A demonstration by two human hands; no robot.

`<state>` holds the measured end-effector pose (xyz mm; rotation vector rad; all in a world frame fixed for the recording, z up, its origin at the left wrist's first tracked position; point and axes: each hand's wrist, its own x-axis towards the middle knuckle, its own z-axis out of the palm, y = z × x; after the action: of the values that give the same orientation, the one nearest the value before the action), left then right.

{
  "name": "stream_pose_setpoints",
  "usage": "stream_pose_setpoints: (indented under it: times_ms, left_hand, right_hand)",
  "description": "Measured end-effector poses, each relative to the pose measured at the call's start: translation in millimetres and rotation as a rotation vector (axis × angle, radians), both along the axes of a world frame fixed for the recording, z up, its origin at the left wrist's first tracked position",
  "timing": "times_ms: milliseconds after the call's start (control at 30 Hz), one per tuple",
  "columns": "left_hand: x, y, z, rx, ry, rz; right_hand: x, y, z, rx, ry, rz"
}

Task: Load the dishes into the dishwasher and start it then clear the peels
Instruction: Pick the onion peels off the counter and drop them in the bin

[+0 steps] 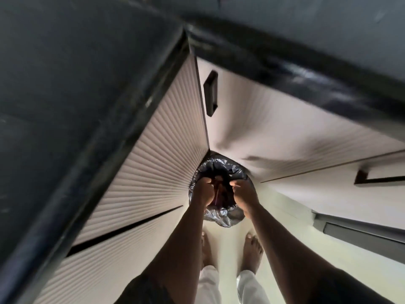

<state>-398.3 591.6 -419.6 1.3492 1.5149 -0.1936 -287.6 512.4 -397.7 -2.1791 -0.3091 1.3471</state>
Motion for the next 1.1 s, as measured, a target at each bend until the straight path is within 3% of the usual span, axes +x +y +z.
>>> stream_pose_setpoints:
  times_ms: [167, 333, 467, 600, 700, 867, 1100]
  left_hand:
    - [4, -14, 124, 0.112, -0.099, -0.046]
    - [1, -33, 256, 0.157, -0.255, 0.104]
    - [-11, -42, 340, 0.220, -0.330, 0.141]
    - [-15, -36, 408, 0.285, -0.430, 0.093]
    - [-10, -16, 438, 0.387, -0.516, 0.048]
    - [11, 20, 473, 0.446, -0.581, 0.030]
    - [42, 51, 486, 0.450, -0.548, 0.029]
  right_hand:
    - [-2, -15, 96, 0.081, -0.216, 0.270]
    - [-7, -26, 223, 0.280, -0.351, 0.203]
    - [-4, -23, 319, 0.303, -0.263, 0.211]
    - [-2, -19, 392, 0.431, -0.250, 0.076]
    - [10, -8, 434, 0.517, -0.247, 0.013]
    - [45, 8, 477, 0.521, -0.401, -0.038]
    - [98, 36, 474, 0.354, -0.614, 0.133]
